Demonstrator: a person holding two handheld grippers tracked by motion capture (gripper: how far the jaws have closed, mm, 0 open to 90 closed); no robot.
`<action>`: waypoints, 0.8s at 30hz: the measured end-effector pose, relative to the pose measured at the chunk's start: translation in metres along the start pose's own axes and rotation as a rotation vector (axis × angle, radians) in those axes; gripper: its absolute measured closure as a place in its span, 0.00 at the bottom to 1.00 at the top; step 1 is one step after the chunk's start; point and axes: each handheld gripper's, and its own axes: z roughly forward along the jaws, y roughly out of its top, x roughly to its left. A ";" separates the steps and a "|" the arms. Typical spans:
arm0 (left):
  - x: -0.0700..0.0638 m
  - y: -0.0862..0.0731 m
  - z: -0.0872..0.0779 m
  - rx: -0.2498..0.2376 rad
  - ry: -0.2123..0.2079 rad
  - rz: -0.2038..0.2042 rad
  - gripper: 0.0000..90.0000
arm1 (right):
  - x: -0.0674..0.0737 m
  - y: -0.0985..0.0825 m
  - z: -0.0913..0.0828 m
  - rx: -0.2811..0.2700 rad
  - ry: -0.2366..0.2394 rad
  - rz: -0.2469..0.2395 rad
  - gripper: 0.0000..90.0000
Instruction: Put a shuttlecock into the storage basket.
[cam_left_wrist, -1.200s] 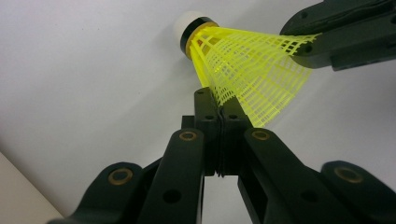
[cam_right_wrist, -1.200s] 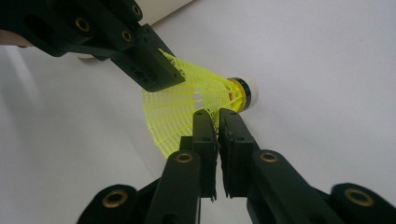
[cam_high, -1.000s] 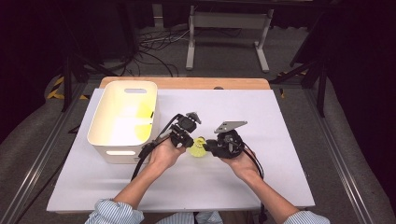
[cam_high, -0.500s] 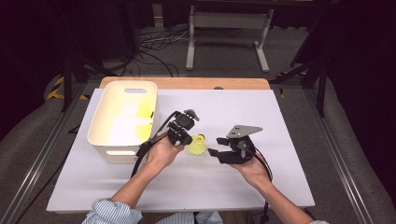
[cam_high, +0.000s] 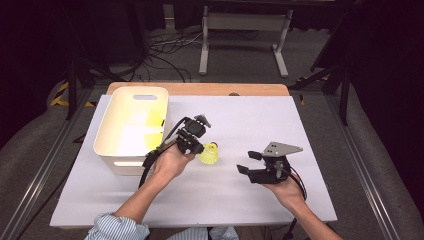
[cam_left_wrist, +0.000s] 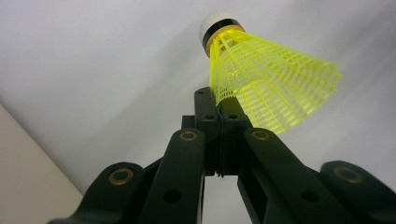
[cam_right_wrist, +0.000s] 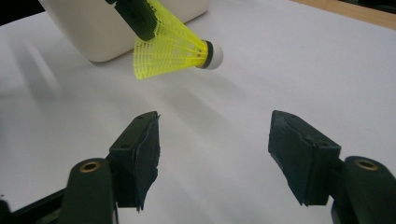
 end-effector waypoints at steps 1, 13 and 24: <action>0.000 0.000 -0.001 -0.002 0.001 -0.001 1.00 | 0.000 -0.002 -0.002 -0.004 -0.004 -0.001 0.37; 0.003 -0.004 -0.018 -0.034 0.001 -0.011 1.00 | -0.004 -0.025 -0.020 -0.051 -0.073 0.007 0.28; 0.009 -0.005 -0.035 -0.059 0.000 -0.013 1.00 | -0.007 -0.050 -0.033 -0.085 -0.138 0.034 0.25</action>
